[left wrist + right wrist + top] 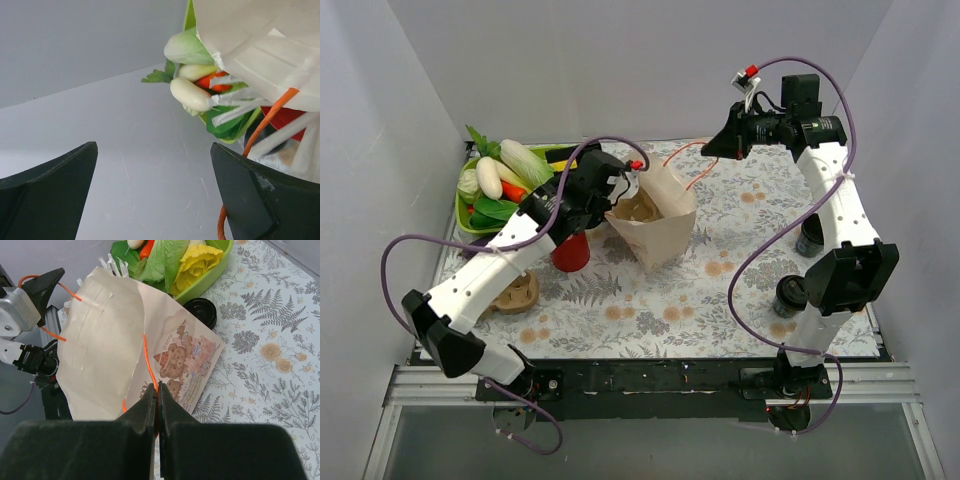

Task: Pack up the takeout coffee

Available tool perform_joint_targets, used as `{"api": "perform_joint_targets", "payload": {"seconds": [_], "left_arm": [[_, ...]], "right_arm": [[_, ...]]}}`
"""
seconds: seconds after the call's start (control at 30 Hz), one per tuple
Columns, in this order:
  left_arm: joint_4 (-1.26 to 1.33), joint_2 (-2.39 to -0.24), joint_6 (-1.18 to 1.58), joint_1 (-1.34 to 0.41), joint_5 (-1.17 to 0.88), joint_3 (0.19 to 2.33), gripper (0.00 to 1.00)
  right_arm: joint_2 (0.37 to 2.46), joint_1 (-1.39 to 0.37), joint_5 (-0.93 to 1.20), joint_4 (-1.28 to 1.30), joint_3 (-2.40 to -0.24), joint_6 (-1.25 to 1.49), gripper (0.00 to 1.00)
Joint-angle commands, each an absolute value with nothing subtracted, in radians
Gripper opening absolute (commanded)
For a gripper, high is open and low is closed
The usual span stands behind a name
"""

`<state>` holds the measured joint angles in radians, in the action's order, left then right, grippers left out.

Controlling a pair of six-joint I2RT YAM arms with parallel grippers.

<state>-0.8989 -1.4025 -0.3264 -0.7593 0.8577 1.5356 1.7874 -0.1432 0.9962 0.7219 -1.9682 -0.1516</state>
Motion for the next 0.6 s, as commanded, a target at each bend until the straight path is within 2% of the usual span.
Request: {"api": "perform_joint_targets", "payload": {"seconds": [0.0, 0.07, 0.1, 0.17, 0.2, 0.27, 0.3, 0.37, 0.4, 0.47, 0.5, 0.57], "left_arm": [[-0.9, -1.476, -0.319, -0.758, 0.843, 1.698, 0.98], [-1.01, -1.543, -0.212, -0.758, 0.789, 1.776, 0.98], [-1.044, -1.564, -0.169, -0.758, 0.719, 1.852, 0.98], [-1.112, -1.609, -0.025, -0.758, 0.637, 1.916, 0.98], [-1.112, -1.606, -0.008, -0.758, 0.6, 1.927, 0.98], [-1.082, -1.588, 0.046, -0.759, 0.542, 1.884, 0.98], [-1.081, -1.586, 0.043, -0.759, 0.538, 1.867, 0.98], [-1.115, -1.595, 0.063, -0.759, 0.548, 1.88, 0.98], [-1.121, -1.615, 0.08, -0.759, 0.549, 1.899, 0.98], [-1.137, -1.629, 0.13, -0.759, 0.505, 1.971, 0.98], [-1.131, -1.635, 0.185, -0.759, 0.486, 1.989, 0.98], [-1.086, -1.628, 0.222, -0.759, 0.403, 1.999, 0.98]], "right_arm": [[1.684, -0.13, 1.039, 0.654, -1.909, -0.075, 0.01], [1.646, -0.13, 1.01, 0.66, -1.853, -0.096, 0.07], [1.635, -0.132, 0.988, 0.669, -1.841, -0.118, 0.18], [1.612, -0.13, 0.947, 0.696, -1.825, -0.178, 0.28], [1.606, -0.13, 0.94, 0.704, -1.818, -0.19, 0.35], [1.588, -0.13, 0.922, 0.707, -1.816, -0.201, 0.42], [1.58, -0.13, 0.916, 0.707, -1.822, -0.202, 0.54], [1.551, -0.13, 0.89, 0.686, -1.829, -0.215, 0.65], [1.534, -0.133, 0.878, 0.667, -1.822, -0.219, 0.75], [1.468, -0.141, 0.853, 0.58, -1.775, -0.23, 0.86], [1.441, -0.152, 0.838, 0.543, -1.743, -0.241, 0.9], [1.359, -0.195, 0.806, 0.456, -1.643, -0.259, 0.91]]}}
